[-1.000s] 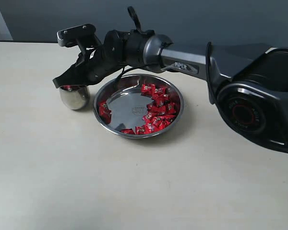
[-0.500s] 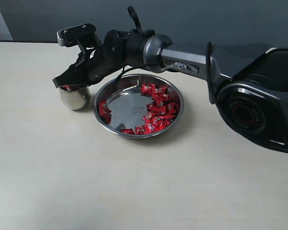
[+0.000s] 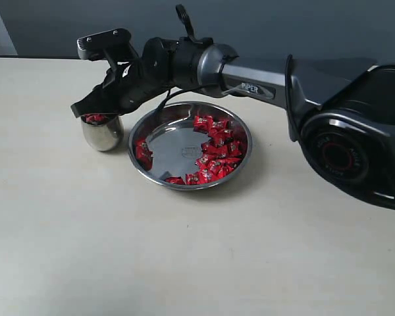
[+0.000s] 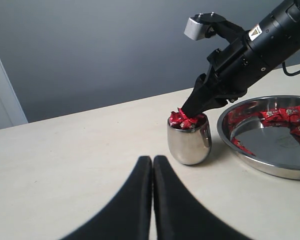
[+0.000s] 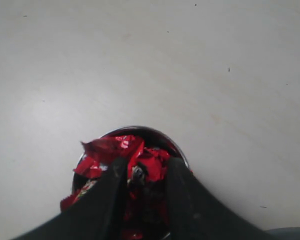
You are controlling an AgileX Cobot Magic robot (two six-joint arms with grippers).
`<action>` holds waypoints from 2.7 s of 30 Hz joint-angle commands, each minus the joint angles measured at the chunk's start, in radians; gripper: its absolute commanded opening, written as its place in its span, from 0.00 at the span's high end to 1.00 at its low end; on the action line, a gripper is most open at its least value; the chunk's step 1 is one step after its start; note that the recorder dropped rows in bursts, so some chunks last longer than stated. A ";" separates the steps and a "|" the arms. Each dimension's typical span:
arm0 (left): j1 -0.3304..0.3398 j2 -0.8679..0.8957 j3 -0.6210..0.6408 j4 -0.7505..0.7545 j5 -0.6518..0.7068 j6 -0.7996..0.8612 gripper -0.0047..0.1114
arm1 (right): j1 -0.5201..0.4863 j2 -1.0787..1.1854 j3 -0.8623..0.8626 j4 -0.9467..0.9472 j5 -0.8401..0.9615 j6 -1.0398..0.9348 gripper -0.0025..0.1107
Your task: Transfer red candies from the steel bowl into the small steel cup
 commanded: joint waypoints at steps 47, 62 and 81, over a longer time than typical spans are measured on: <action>0.001 -0.005 0.005 -0.006 -0.003 -0.002 0.94 | -0.005 -0.569 0.380 -0.445 0.300 0.294 0.98; 0.001 -0.005 0.005 -0.006 -0.006 -0.002 0.94 | -0.051 -1.646 1.196 -0.622 0.284 0.527 0.98; 0.001 -0.005 0.005 -0.006 -0.004 -0.002 0.94 | -0.750 -2.152 1.853 -0.569 -0.100 0.561 0.98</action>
